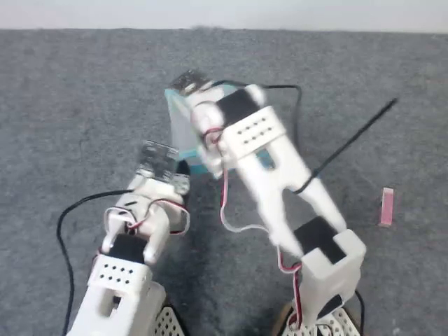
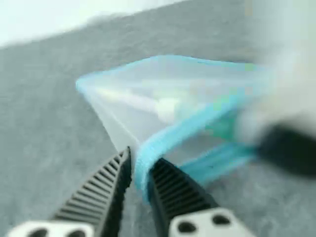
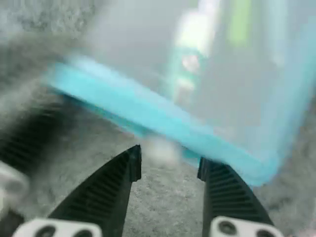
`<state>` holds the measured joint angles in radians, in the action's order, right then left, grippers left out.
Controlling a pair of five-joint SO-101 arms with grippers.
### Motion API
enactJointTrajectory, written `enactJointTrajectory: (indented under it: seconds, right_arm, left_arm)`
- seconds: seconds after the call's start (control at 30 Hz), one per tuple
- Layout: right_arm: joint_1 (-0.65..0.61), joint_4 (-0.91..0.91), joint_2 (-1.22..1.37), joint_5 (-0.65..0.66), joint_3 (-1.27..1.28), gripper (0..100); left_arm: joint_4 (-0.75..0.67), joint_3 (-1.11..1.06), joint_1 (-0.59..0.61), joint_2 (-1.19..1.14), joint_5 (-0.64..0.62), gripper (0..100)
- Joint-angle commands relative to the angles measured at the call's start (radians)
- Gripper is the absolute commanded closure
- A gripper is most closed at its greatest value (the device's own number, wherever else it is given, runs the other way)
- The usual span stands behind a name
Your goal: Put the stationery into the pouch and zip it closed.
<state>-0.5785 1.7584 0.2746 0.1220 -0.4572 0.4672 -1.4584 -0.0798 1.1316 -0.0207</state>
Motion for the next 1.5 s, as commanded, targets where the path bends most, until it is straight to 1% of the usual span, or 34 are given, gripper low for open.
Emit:
enactJointTrajectory:
  seconds: [0.0, 0.1, 0.2, 0.27, 0.3, 0.37, 0.4, 0.43, 0.47, 0.5, 0.53, 0.6, 0.63, 0.67, 0.7, 0.77, 0.83, 0.87, 0.9, 0.93, 1.03, 1.07, 1.1, 1.17, 1.2, 1.23, 1.4, 1.47]
  right_arm:
    - [0.133, -0.001, -0.051, -0.058, -0.057, 80.0]
    - [0.151, 0.010, -0.041, -0.054, -0.060, 80.0]
    - [0.122, 0.038, -0.082, 0.008, -0.057, 80.0]
    - [0.110, 0.038, -0.125, 0.020, -0.057, 80.0]
    - [0.110, 0.038, -0.148, 0.023, -0.055, 80.0]
    - [0.119, 0.038, -0.189, 0.029, -0.034, 80.0]
    - [0.137, 0.038, -0.202, 0.029, -0.008, 80.0]
    - [0.148, 0.035, -0.211, 0.029, 0.031, 80.0]
    - [0.150, 0.021, -0.211, 0.035, 0.075, 80.0]
    - [0.150, 0.005, -0.208, 0.054, 0.120, 80.0]
    - [0.150, -0.013, -0.206, 0.064, 0.164, 80.0]
    - [0.154, -0.054, -0.214, 0.071, 0.245, 80.0]
    - [0.159, -0.065, -0.216, 0.074, 0.273, 80.0]
    - [0.168, -0.070, -0.216, 0.077, 0.296, 80.0]
    - [0.182, -0.074, -0.216, 0.077, 0.319, 80.0]
    - [0.209, -0.079, -0.216, 0.084, 0.353, 80.0]
    - [0.248, -0.081, -0.216, 0.121, 0.368, 80.0]
    - [0.263, -0.085, -0.216, 0.130, 0.370, 80.0]
    - [0.280, -0.094, -0.216, 0.133, 0.370, 80.0]
    - [0.291, -0.097, -0.216, 0.138, 0.368, 80.0]
    - [0.306, -0.104, -0.216, 0.138, 0.367, 80.0]
    - [0.312, -0.102, -0.216, 0.138, 0.370, 80.0]
    - [0.318, -0.096, -0.216, 0.140, 0.371, 80.0]
    - [0.351, -0.084, -0.216, 0.143, 0.371, 80.0]
    - [0.374, -0.082, -0.216, 0.163, 0.371, 80.0]
    - [0.398, -0.082, -0.216, 0.196, 0.371, 80.0]
    - [0.570, -0.081, -0.216, 0.307, 0.365, 80.0]
    - [0.654, -0.076, -0.216, 0.358, 0.367, 80.0]
  left_arm:
    - [0.026, 0.047, -0.003, -0.011, -0.046, 99]
    - [0.028, 0.038, -0.074, -0.011, -0.034, 99]
    - [0.028, 0.038, -0.078, -0.011, -0.034, 99]
    - [0.029, 0.038, -0.083, -0.011, -0.034, 99]
    - [0.029, 0.047, -0.063, -0.008, -0.032, 99]
    - [0.032, 0.090, 0.058, -0.014, -0.040, 99]
    - [0.044, 0.108, 0.097, -0.017, -0.044, 99]
    - [0.064, 0.116, 0.110, -0.017, -0.063, 99]
    - [0.089, 0.116, 0.092, -0.017, -0.086, 99]
    - [0.114, 0.113, 0.040, -0.018, -0.098, 99]
    - [0.132, 0.105, -0.046, -0.018, -0.097, 99]
    - [0.137, 0.076, -0.207, -0.012, -0.048, 99]
    - [0.140, 0.068, -0.259, -0.011, -0.012, 99]
    - [0.141, 0.068, -0.264, -0.009, 0.014, 99]
    - [0.141, 0.077, -0.226, -0.009, 0.012, 99]
    - [0.140, 0.110, -0.075, -0.009, -0.037, 99]
    - [0.140, 0.134, 0.063, -0.012, -0.092, 99]
    - [0.138, 0.136, 0.089, -0.015, -0.103, 99]
    - [0.138, 0.134, 0.083, -0.018, -0.098, 99]
    - [0.141, 0.120, 0.051, -0.018, -0.091, 99]
    - [0.137, 0.070, -0.137, -0.011, -0.025, 99]
    - [0.140, 0.068, -0.161, -0.009, -0.009, 99]
    - [0.140, 0.077, -0.138, -0.009, -0.006, 99]
    - [0.138, 0.110, -0.037, -0.011, -0.015, 99]
    - [0.135, 0.117, 0.005, -0.015, -0.034, 99]
    - [0.129, 0.116, 0.015, -0.018, -0.048, 99]
    - [0.069, 0.030, -0.106, -0.012, -0.012, 99]
    - [0.061, 0.019, -0.124, -0.012, -0.009, 99]
